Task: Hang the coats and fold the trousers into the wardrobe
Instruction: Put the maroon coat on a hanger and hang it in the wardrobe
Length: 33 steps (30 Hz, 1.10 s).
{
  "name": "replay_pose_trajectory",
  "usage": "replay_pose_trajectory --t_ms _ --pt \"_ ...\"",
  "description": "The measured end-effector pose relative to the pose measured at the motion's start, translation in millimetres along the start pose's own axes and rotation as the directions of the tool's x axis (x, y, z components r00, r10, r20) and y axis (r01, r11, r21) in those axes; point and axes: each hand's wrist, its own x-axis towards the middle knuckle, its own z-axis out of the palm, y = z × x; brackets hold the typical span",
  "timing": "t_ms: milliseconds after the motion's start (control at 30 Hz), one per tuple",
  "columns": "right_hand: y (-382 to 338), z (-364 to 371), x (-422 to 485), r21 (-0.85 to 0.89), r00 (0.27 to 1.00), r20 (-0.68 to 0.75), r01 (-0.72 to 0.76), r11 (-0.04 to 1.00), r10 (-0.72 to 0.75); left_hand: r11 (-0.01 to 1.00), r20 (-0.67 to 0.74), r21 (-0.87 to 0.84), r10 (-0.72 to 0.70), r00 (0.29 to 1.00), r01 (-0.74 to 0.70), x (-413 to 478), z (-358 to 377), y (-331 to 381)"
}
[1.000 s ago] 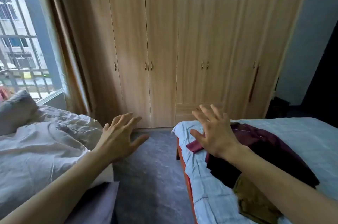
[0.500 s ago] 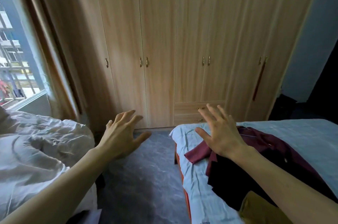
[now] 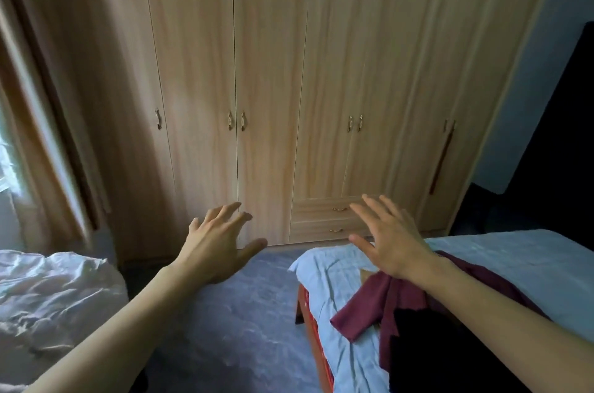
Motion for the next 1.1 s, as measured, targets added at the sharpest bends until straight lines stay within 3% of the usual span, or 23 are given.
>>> replay_pose_trajectory --t_ms 400,733,1100 --pt "28.6 74.9 105.1 0.099 0.996 0.039 -0.081 0.992 0.077 0.999 0.122 -0.015 0.045 0.991 -0.044 119.9 70.5 -29.3" --pt "142.7 128.2 197.2 0.165 0.979 0.021 -0.203 0.965 0.203 0.972 0.169 0.05 0.22 0.961 -0.232 283.1 128.8 37.7" --pt "256.3 146.2 237.3 0.15 0.895 0.007 -0.442 0.885 0.446 0.856 0.173 -0.12 0.517 0.838 -0.503 440.1 197.5 145.7"
